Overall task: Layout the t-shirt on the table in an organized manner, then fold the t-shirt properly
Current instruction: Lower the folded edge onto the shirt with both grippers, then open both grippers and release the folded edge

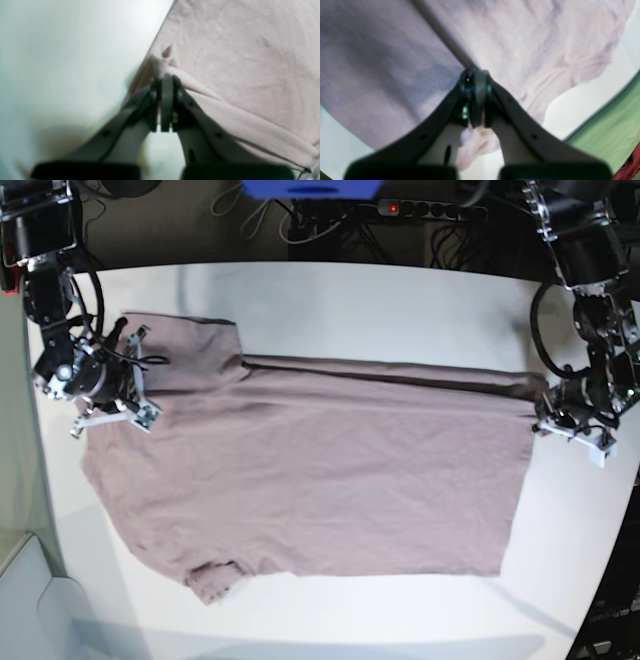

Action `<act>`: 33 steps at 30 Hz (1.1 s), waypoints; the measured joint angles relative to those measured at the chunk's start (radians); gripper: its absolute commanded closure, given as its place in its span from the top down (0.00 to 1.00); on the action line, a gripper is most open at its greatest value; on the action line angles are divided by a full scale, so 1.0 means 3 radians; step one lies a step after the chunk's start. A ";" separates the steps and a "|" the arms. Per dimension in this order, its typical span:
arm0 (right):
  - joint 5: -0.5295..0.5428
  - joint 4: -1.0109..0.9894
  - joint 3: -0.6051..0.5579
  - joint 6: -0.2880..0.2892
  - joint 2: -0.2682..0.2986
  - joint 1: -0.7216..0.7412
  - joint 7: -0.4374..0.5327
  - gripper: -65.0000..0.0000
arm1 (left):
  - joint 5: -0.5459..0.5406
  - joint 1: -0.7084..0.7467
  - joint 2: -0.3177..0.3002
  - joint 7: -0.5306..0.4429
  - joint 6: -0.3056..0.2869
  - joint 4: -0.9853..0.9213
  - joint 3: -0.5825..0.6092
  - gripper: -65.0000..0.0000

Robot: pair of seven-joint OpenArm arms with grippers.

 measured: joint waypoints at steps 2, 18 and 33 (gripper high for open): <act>-0.0001 0.0000 0.0000 0.0000 0.0000 0.0000 -0.0001 0.13 | 0.0000 0.0000 0.0000 0.0000 0.0001 0.0000 0.0000 0.01; -0.0017 0.0010 0.0504 0.0000 -0.0173 0.0008 -0.0025 0.43 | 0.0014 0.0000 -0.0008 -0.0003 0.0001 0.0000 -0.0008 0.40; -0.0034 0.0019 0.1308 -0.0009 -0.0519 0.0113 -0.0013 0.44 | 0.0015 -0.0001 -0.0023 0.0000 0.0011 0.0310 -0.0017 0.40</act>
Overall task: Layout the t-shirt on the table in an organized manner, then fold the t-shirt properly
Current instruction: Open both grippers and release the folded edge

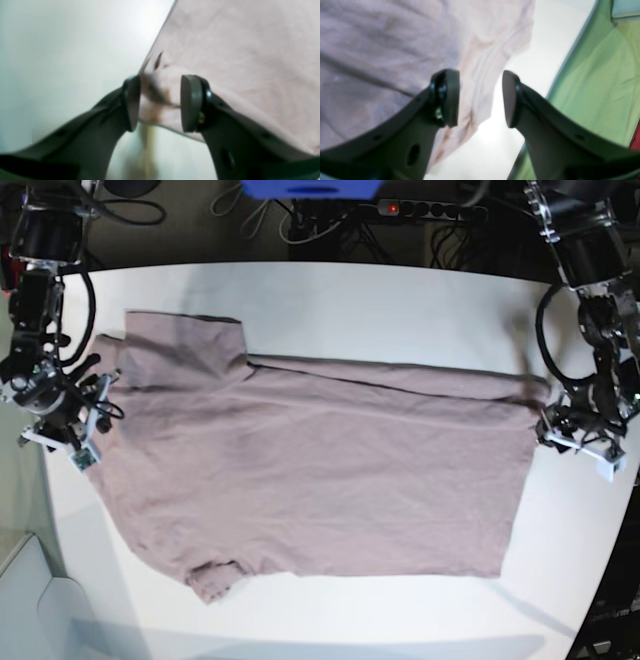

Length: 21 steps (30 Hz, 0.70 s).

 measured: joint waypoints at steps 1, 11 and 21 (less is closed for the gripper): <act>-0.0003 0.0000 0.0003 0.0000 -0.0006 0.0001 -0.0010 0.44 | -0.0003 0.0001 -0.0001 0.0006 0.0000 0.0064 0.0000 0.40; -0.0001 0.0000 0.0011 0.0001 -0.0109 -0.0123 -0.0027 0.44 | 0.0014 0.0623 0.0014 -0.0011 0.0024 0.0715 -0.0011 0.41; -0.0001 0.0000 0.0011 0.0000 -0.0164 -0.0116 -0.0011 0.44 | 0.0376 0.0910 0.0080 -0.0403 0.0024 0.0539 -0.0009 0.54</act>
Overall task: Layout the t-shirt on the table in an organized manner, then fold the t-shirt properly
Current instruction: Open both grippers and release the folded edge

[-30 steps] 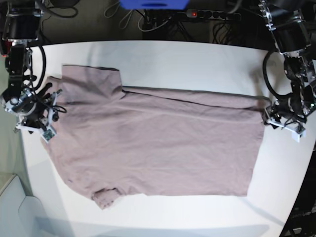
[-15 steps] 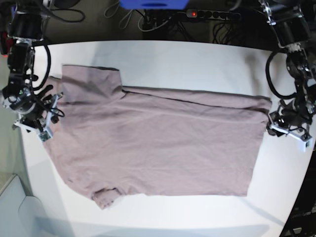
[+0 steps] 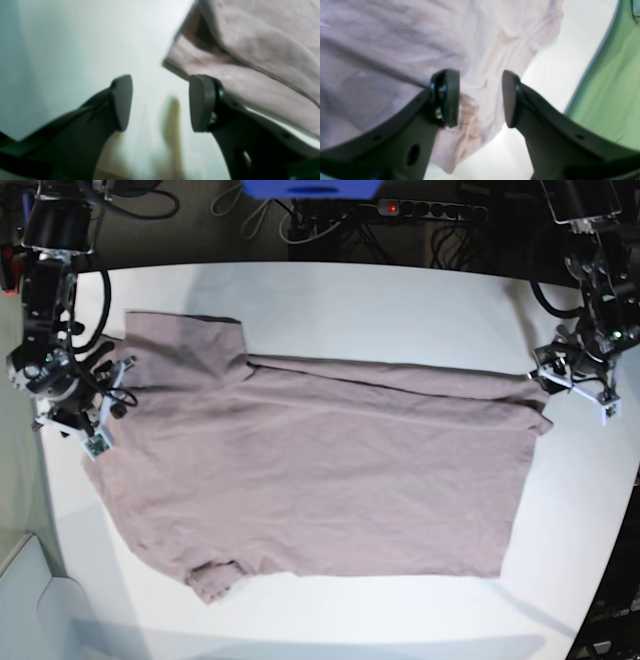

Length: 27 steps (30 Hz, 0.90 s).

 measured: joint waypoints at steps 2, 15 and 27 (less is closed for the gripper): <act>0.0000 0.0000 0.0004 0.0000 -0.0023 0.0001 -0.0001 0.44 | 0.0010 0.0006 -0.0003 -0.0025 0.0001 0.0013 -0.0001 0.54; 0.0001 -0.0020 0.0003 0.0000 -0.0055 0.0000 -0.0001 0.44 | 0.0010 0.0006 -0.0001 -0.0024 0.0001 -0.0014 -0.0003 0.54; 0.0001 -0.0025 0.0003 0.0000 -0.0056 -0.0038 0.0001 0.44 | 0.0013 0.0004 -0.0001 -0.0031 0.0001 -0.0018 -0.0003 0.55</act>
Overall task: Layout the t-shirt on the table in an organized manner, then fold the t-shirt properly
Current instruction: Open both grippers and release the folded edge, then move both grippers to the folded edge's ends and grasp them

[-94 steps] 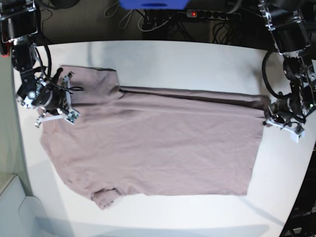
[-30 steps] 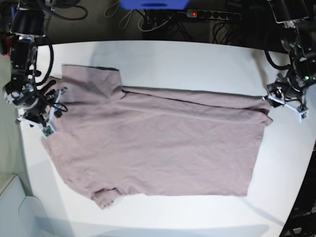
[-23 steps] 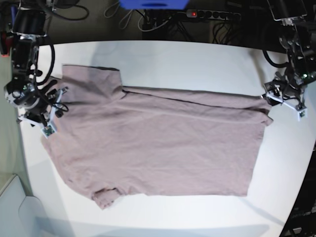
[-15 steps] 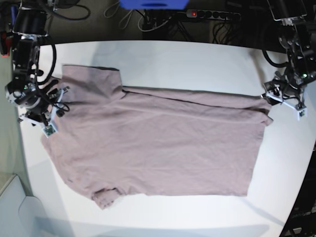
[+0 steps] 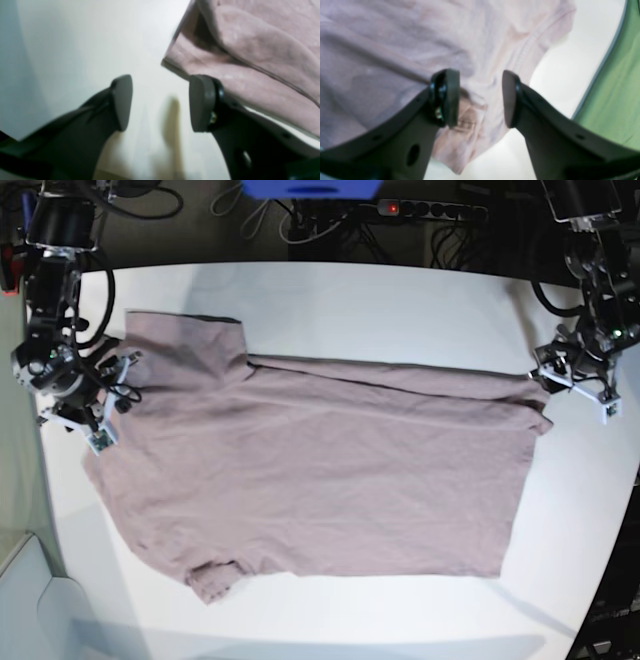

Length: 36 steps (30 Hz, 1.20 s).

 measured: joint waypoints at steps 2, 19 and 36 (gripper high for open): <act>0.0000 0.0000 0.0000 0.0000 0.0000 -0.0001 -0.0001 0.44 | 0.0011 -0.0013 -0.0001 -0.0004 0.0000 0.0000 0.0000 0.55; 0.0000 -0.0001 -0.0003 0.0000 0.0000 -0.0008 -0.0001 0.44 | 0.0024 -0.0530 -0.0028 -0.0047 -0.0001 -0.0573 0.0022 0.55; 0.0000 0.0013 -0.0003 0.0000 0.0000 -0.0064 -0.0003 0.44 | 0.0013 -0.0518 -0.0103 -0.0417 -0.0001 -0.0765 0.0562 0.52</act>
